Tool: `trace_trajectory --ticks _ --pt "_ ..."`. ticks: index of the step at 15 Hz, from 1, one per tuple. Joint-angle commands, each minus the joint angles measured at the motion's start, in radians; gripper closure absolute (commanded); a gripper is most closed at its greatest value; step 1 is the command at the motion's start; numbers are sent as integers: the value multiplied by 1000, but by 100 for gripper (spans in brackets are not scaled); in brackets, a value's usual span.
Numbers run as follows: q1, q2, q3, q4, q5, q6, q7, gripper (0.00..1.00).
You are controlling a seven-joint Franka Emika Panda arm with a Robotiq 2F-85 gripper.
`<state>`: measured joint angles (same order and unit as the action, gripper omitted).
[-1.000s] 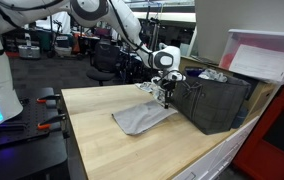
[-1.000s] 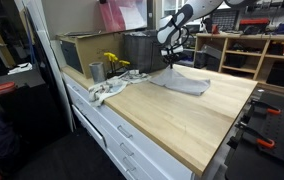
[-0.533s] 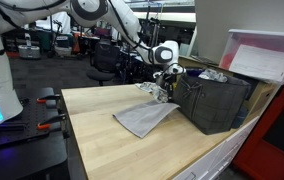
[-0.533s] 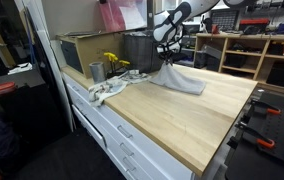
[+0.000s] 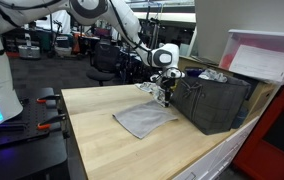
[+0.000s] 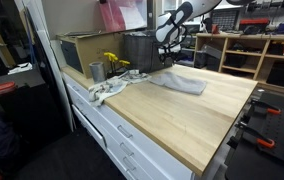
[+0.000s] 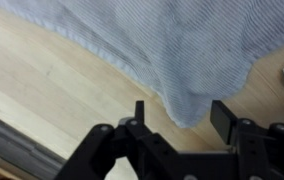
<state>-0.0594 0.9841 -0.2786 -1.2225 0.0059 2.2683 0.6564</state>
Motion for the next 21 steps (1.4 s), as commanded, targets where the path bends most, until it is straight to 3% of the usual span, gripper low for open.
trace_trajectory --ticks 1,6,13,17,21 --pt "-67 -122 65 -236 108 68 -14 1" --pt "-185 -207 141 -473 334 176 -89 0" --pt "-329 -318 202 -785 626 304 -303 0" --pt "-311 -356 177 -859 682 316 -361 0" --pt "-259 -375 139 -908 632 322 -333 0"
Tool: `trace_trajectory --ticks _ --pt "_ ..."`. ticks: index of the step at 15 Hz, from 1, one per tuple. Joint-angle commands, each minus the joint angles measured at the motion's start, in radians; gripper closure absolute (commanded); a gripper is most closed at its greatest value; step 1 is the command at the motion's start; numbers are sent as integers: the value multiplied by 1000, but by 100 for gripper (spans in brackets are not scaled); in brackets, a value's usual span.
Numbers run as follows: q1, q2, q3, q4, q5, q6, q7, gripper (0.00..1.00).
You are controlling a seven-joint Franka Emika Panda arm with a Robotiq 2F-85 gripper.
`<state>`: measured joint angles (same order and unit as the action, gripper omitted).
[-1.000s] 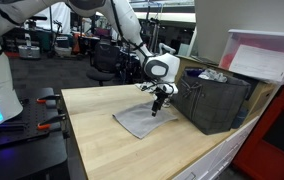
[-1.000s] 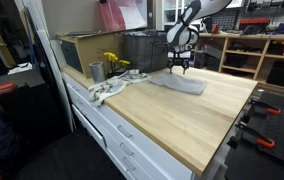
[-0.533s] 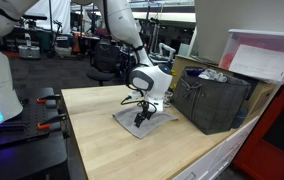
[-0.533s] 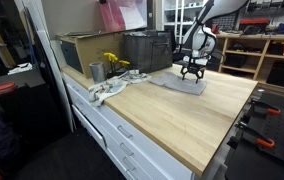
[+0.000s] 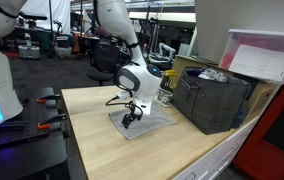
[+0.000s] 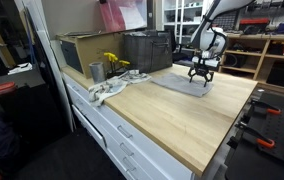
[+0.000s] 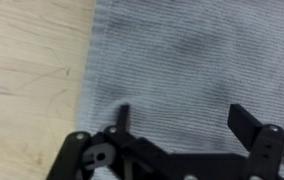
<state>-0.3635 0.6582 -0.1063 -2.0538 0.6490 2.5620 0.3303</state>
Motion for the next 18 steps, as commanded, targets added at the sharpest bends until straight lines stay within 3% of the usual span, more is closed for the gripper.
trace_trajectory --ticks 1,11,18 --pt "59 -51 -45 -88 -27 30 1 0" --pt "176 -38 -126 -145 -200 76 84 0" --pt "248 -21 -238 -154 -400 70 144 0"
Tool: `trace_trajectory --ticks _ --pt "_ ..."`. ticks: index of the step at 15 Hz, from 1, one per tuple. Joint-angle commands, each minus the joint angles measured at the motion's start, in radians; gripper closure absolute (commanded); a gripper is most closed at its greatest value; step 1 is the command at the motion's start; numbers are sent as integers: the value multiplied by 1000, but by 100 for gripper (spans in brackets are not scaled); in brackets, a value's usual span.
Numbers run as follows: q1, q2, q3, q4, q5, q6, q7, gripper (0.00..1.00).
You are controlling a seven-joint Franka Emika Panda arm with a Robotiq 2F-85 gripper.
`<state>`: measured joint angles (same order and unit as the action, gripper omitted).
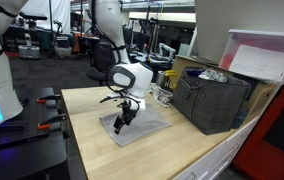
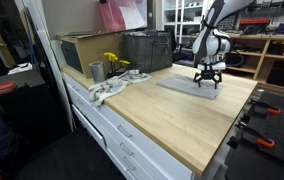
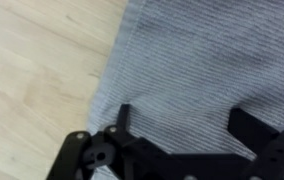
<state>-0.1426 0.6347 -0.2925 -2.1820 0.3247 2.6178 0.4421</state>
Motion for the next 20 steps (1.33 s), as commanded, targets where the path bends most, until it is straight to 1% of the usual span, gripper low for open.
trace_trajectory --ticks 1,3,4,7,8,10,11,13,15,20 --pt "30 -5 -63 -29 -91 18 34 0" --pt "35 -33 -79 -34 -113 27 39 0" --pt "30 -67 -77 -40 -105 26 41 0" --pt "10 -175 -47 -34 -59 -20 43 0" --pt "6 -198 -34 -18 -44 -37 51 0" --pt "3 -196 -2 57 -3 -95 100 0" --pt "-5 -176 29 104 29 -114 113 0" --pt "19 -128 47 179 30 -123 178 0" --pt "52 -65 45 255 -26 -134 261 0" --pt "74 93 47 404 -81 -195 354 0"
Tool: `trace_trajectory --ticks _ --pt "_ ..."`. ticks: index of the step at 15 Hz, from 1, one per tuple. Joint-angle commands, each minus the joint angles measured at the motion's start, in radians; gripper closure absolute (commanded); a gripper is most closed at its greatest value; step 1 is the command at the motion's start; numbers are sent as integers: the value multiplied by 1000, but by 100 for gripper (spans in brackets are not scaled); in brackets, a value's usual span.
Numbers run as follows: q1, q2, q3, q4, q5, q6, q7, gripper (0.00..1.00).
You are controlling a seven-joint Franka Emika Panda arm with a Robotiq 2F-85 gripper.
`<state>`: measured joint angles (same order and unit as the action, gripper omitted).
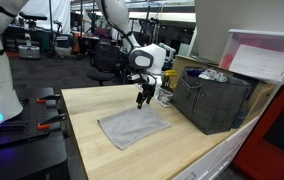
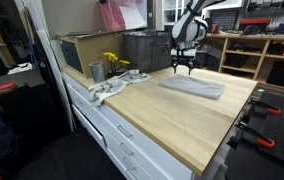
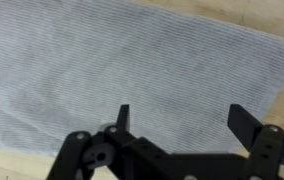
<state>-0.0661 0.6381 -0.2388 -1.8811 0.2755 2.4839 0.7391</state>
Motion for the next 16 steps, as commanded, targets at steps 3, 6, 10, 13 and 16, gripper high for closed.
trace_trajectory --ticks 3,6,10,13,16 --pt "-8 158 -15 140 -36 -75 87 0" --pt "-29 195 1 142 -13 -63 79 0" --pt "-57 200 50 131 10 -17 8 0" --pt "-60 194 68 129 8 5 -53 0" --pt "-67 191 99 129 6 39 -170 0"
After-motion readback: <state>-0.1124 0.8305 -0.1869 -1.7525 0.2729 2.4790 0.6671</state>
